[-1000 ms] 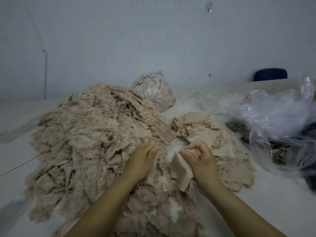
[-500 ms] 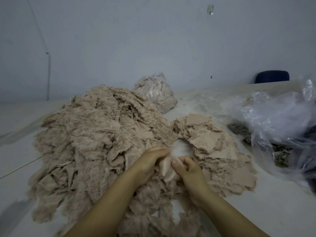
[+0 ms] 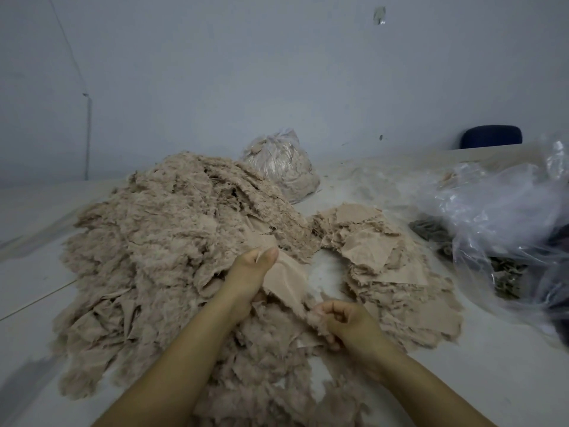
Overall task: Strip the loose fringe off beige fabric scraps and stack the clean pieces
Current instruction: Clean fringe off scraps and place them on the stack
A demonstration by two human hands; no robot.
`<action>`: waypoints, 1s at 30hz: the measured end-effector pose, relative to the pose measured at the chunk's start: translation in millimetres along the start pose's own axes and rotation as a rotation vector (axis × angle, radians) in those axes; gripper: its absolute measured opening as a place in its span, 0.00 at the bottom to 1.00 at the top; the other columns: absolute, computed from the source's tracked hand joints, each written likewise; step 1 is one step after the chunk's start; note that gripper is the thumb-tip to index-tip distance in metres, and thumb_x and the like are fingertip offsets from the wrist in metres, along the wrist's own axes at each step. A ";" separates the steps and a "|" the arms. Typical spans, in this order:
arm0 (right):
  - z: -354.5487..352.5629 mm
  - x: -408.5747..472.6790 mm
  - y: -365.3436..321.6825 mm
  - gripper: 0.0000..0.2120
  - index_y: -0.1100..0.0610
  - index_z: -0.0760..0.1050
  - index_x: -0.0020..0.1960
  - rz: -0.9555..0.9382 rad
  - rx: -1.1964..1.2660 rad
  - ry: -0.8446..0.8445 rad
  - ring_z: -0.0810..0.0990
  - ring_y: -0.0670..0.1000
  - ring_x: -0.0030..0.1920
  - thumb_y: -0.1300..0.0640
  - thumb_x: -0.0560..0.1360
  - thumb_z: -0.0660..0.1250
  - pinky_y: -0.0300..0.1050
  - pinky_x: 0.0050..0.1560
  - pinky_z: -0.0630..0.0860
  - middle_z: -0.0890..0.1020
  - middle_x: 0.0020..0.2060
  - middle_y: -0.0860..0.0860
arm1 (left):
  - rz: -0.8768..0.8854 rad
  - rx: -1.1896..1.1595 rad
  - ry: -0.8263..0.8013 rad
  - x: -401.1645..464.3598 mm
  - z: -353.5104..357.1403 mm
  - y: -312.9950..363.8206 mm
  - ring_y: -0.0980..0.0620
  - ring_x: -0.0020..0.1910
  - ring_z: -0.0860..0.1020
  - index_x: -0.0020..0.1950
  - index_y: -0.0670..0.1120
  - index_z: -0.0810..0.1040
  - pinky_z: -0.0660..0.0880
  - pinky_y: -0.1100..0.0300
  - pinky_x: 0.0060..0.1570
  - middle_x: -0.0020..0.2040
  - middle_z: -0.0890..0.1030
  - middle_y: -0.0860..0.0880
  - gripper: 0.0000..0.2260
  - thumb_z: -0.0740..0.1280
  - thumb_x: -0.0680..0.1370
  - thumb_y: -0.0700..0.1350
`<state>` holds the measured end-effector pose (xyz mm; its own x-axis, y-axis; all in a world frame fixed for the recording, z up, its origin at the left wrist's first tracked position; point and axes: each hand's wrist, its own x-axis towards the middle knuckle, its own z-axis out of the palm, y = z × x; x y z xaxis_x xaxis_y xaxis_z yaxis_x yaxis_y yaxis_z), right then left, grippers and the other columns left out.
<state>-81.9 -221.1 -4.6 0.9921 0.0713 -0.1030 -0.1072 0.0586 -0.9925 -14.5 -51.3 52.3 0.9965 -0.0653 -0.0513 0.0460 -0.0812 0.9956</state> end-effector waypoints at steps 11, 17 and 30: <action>10.1 2.3 -4.5 0.13 0.58 0.79 0.30 -0.059 -0.033 -0.051 0.70 0.46 0.21 0.61 0.73 0.72 0.35 0.25 0.68 0.76 0.21 0.52 | 0.182 -0.010 0.122 -2.5 14.0 -3.2 0.49 0.34 0.67 0.39 0.42 0.71 0.65 0.57 0.35 0.34 0.69 0.44 0.12 0.61 0.81 0.45; 9.7 -3.4 -5.6 0.05 0.56 0.84 0.40 -0.049 -0.052 -0.029 0.71 0.45 0.21 0.61 0.74 0.71 0.36 0.24 0.68 0.78 0.25 0.54 | 0.035 -0.201 0.295 7.4 7.8 0.0 0.51 0.27 0.74 0.43 0.41 0.75 0.70 0.62 0.25 0.35 0.77 0.44 0.11 0.60 0.81 0.45; 31.2 1.0 -7.6 0.10 0.59 0.78 0.36 -0.004 -0.027 -0.070 0.72 0.44 0.20 0.65 0.76 0.67 0.34 0.24 0.71 0.76 0.21 0.50 | -0.022 -0.405 0.137 5.7 19.5 -2.1 0.54 0.30 0.80 0.44 0.41 0.77 0.76 0.63 0.30 0.33 0.83 0.48 0.08 0.60 0.81 0.40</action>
<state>-82.1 -190.5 4.9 0.9855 0.1403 -0.0954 -0.1009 0.0326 -0.9944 -10.2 -70.9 48.3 0.9937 0.0674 -0.0895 0.0636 0.3179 0.9460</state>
